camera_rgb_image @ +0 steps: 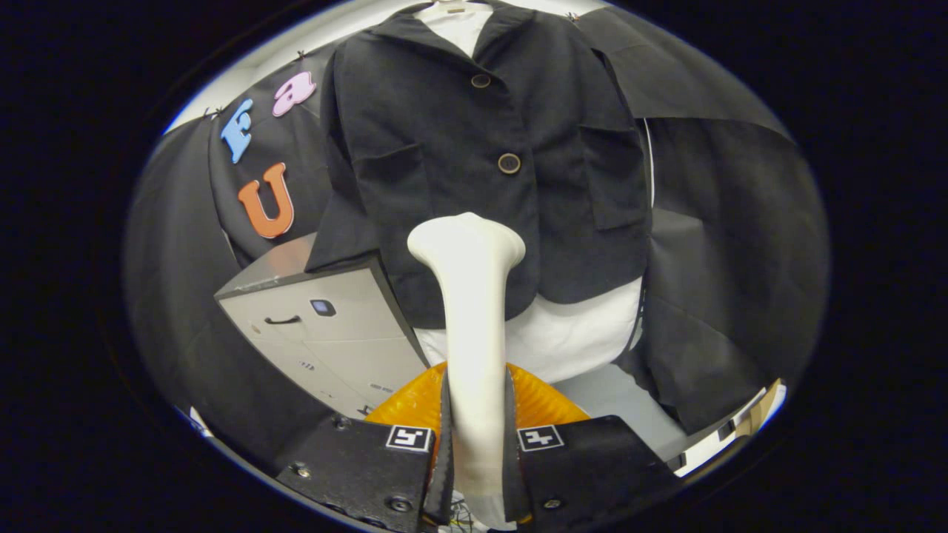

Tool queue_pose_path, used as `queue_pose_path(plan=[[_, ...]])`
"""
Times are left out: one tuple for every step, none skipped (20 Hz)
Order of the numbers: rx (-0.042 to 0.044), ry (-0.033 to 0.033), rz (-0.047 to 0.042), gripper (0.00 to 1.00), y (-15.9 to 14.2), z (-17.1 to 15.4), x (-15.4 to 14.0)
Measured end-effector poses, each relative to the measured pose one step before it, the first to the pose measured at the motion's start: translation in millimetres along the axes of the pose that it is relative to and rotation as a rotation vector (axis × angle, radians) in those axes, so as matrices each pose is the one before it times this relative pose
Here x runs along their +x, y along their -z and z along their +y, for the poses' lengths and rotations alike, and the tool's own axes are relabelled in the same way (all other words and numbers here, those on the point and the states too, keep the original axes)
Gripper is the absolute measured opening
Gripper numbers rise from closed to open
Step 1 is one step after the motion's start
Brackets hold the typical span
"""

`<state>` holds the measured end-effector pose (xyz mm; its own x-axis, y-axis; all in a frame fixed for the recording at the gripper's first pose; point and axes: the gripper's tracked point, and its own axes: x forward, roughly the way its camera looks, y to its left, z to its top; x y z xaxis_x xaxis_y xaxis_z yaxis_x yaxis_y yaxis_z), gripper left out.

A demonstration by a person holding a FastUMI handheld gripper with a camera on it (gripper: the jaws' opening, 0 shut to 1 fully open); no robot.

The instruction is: Iron the clothes twice with a garment steamer, once on the left side and once on the right side.

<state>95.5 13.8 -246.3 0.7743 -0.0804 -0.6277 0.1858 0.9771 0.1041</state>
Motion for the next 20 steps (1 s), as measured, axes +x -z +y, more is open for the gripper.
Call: queue_pose_path(plan=[[-0.00084, 0.0015, 0.01295, 0.29, 5.55, -1.48, 2.96], [0.0013, -0.00036, 0.01379, 0.29, 4.93, 0.03, 1.6], [0.00479, 0.00164, 0.01297, 0.29, 5.92, -0.97, 1.23], [0.00172, 0.0017, 0.00975, 0.29, 5.24, -0.67, 1.51], [-0.00099, 0.00319, 0.00827, 0.29, 5.08, -1.33, 0.75], [-0.00003, 0.00185, 0.00676, 0.29, 3.66, -1.22, -0.16], [0.0031, 0.00039, 0.00361, 0.29, 2.19, 0.1, 0.08], [0.00282, 0.00021, 0.00101, 0.29, 0.85, -0.47, -1.76], [0.00161, -0.00064, -0.00121, 0.29, -1.43, -0.34, -2.58], [-0.00071, -0.00254, -0.00299, 0.29, -1.69, 0.67, -2.51], [0.00388, -0.00311, -0.00803, 0.29, -5.13, 0.87, -4.08], [0.005, -0.00726, -0.01559, 0.29, -7.07, 0.91, -5.89], [0.00291, -0.00612, -0.01937, 0.29, -8.96, 1.09, -7.22], [0.00285, -0.00648, -0.02357, 0.29, -9.74, 0.3, -8.29], [0.00335, -0.005, -0.02517, 0.29, -11.89, 1.05, -9.45], [0.0041, -0.00509, -0.02671, 0.29, -12.71, -0.92, -9.96], [0.00498, -0.00577, -0.02872, 0.29, -14.58, -0.29, -9.74], [0.00389, -0.0059, -0.02978, 0.29, -15.31, -1.02, -10.49], [0.00218, -0.00392, -0.03118, 0.29, -15.94, -0.85, -9.87], [-0.00086, -0.00488, -0.03364, 0.29, -16.94, -2.0, -9.86]])
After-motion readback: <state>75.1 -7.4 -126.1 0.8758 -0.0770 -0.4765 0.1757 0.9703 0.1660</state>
